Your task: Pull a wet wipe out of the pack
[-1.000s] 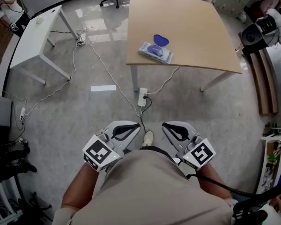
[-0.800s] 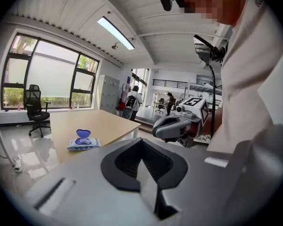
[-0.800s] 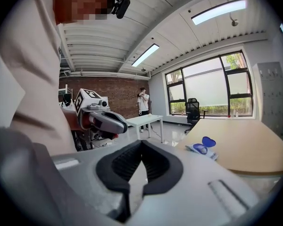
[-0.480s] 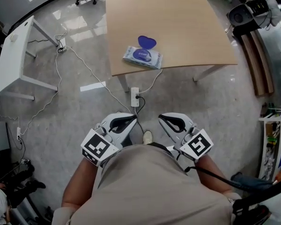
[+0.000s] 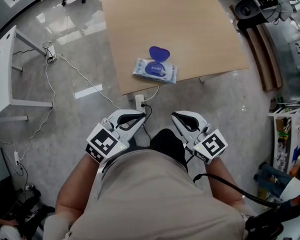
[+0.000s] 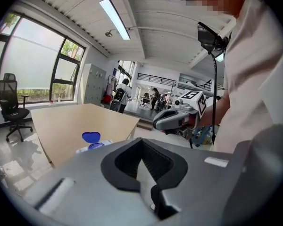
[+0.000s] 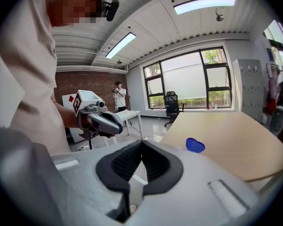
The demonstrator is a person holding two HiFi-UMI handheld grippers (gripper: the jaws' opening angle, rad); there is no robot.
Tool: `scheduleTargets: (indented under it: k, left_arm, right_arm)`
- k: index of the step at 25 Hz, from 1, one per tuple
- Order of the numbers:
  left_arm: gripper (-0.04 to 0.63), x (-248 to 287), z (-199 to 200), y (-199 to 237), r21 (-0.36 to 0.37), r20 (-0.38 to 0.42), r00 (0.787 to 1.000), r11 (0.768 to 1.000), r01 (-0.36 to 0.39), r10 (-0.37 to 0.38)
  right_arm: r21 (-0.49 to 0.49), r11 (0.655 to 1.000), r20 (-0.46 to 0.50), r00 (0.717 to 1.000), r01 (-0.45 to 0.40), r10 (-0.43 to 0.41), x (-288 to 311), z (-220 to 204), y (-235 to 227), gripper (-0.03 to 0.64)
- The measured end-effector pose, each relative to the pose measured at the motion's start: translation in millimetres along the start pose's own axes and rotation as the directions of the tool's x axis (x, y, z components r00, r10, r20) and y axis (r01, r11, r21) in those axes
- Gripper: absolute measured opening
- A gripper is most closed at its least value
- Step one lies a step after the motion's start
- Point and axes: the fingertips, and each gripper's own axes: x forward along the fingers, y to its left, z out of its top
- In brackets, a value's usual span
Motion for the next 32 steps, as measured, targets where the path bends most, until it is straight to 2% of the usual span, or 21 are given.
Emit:
scheduleTargets:
  k: [3, 7, 14, 20, 23, 32]
  left_arm:
    - [0.002, 10, -7, 24, -0.025, -0.016, 1.000, 1.000, 0.007, -0.008]
    - [0.002, 29, -10, 57, -0.032, -0.037, 0.999, 0.999, -0.012, 0.011]
    - [0.002, 78, -23, 114, -0.059, -0.093, 0.991, 0.993, -0.103, 0.098]
    - [0.002, 124, -51, 163, -0.145, -0.189, 0.969, 0.972, -0.186, 0.158]
    - [0.002, 140, -72, 186, -0.156, -0.241, 0.953, 0.961, -0.227, 0.185]
    - [0.002, 179, -111, 225, -0.173, -0.347, 0.912, 0.941, -0.293, 0.220]
  right_arm:
    - [0.006, 1.000, -0.039, 0.999, 0.008, -0.008, 17, -6, -14, 0.003]
    - [-0.008, 1.000, -0.065, 0.998, -0.021, 0.021, 39, -6, -42, 0.003]
    - [-0.088, 0.994, -0.131, 0.990, -0.067, 0.055, 73, -25, -101, 0.003]
    - [-0.092, 0.994, -0.225, 0.974, -0.058, 0.036, 95, -63, -161, 0.008]
    - [-0.069, 0.995, -0.265, 0.963, -0.073, 0.053, 108, -82, -178, 0.044]
    - [-0.098, 0.986, -0.381, 0.921, -0.133, 0.086, 147, -121, -211, 0.044]
